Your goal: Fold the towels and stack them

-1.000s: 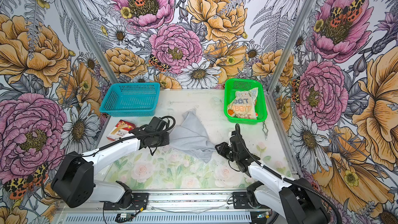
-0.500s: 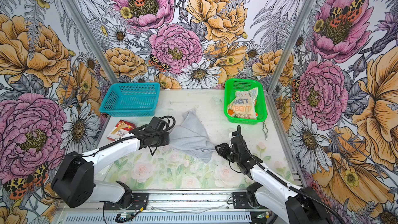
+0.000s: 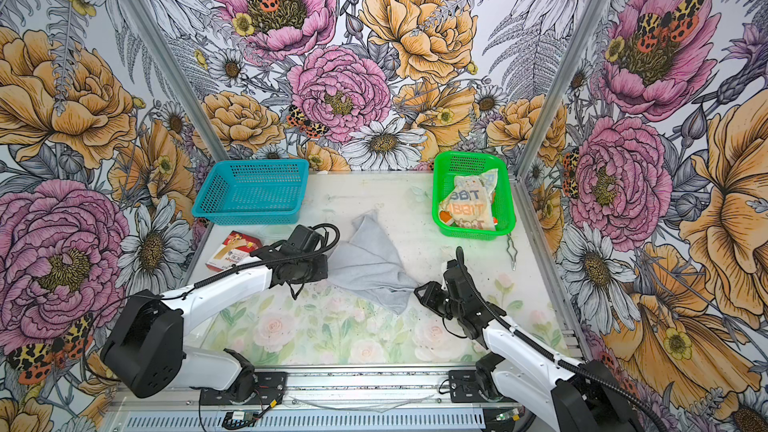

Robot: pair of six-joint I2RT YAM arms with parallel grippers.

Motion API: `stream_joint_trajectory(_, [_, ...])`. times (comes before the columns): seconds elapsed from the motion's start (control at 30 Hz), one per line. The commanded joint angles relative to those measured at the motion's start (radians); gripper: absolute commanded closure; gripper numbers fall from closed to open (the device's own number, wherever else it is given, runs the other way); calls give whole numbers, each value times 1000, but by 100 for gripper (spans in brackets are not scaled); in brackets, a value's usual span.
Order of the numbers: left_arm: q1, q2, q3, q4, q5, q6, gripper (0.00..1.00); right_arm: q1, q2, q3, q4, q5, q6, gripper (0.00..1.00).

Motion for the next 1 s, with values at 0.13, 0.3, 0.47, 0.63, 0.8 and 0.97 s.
stream_joint_trajectory(0.13, [-7, 4, -7, 31, 24, 27, 100, 3, 31, 57, 5, 60, -18, 60])
stream_joint_trajectory(0.3, [-3, 1, -10, 30, 25, 31, 100, -7, 59, 57, 58, 59, -4, 61])
stream_joint_trajectory(0.47, [-2, 4, -9, 29, 28, 34, 100, -7, 80, 75, 77, 64, -5, 67])
stream_joint_trajectory(0.63, [-3, 2, -14, 29, 28, 34, 100, -9, 75, 83, 75, 72, -6, 66])
stream_joint_trajectory(0.8, [-2, 4, -14, 32, 30, 36, 100, -10, 56, 86, 53, 80, -12, 65])
stream_joint_trajectory(0.97, [-1, 4, -18, 31, 29, 37, 100, -9, 89, 81, 74, 53, -10, 65])
